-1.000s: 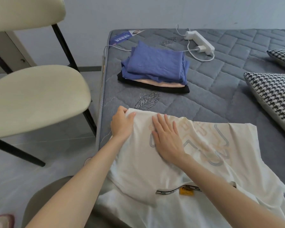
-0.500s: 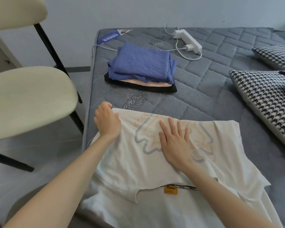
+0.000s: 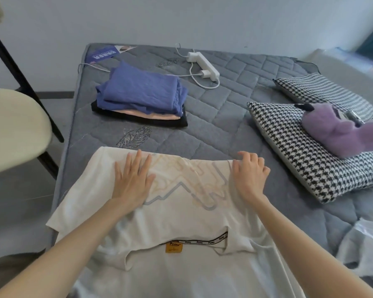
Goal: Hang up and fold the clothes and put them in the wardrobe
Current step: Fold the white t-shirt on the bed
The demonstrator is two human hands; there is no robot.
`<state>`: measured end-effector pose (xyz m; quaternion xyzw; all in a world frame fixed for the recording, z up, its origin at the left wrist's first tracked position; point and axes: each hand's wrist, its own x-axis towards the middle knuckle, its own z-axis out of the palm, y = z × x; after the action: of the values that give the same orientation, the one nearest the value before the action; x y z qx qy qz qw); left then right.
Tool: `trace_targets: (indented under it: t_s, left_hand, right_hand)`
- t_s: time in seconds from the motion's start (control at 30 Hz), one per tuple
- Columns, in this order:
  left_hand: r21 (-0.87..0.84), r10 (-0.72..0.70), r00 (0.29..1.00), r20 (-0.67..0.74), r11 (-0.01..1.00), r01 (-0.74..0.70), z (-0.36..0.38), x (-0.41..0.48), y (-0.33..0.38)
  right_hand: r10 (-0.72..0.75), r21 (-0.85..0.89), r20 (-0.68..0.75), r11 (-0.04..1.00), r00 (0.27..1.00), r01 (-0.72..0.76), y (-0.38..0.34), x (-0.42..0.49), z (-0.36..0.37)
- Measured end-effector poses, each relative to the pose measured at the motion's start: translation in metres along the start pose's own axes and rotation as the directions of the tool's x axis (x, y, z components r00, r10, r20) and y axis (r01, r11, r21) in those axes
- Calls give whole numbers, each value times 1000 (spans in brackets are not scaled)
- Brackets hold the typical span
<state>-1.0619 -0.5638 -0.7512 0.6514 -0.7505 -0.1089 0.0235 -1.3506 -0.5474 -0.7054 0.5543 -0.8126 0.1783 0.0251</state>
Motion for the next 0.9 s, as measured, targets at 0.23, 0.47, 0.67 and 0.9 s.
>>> trace_targets:
  t_s: [0.23,0.47,0.67,0.9]
  left_hand:
    - [-61,-120,992,49,991,123,-3,8,-7]
    - [-71,-169,986,12,983,169,3,12,-5]
    - [-69,-175,984,23,982,176,5,14,-9]
    - [-68,-181,983,17,981,182,8,15,-11]
  right_hand:
    - [-59,-273,209,955,976,116,-3,17,3]
    - [-52,-168,54,984,997,61,13,19,3]
    - [149,-285,6,948,989,-141,32,34,2]
    - [337,183,121,917,934,-354,40,34,6]
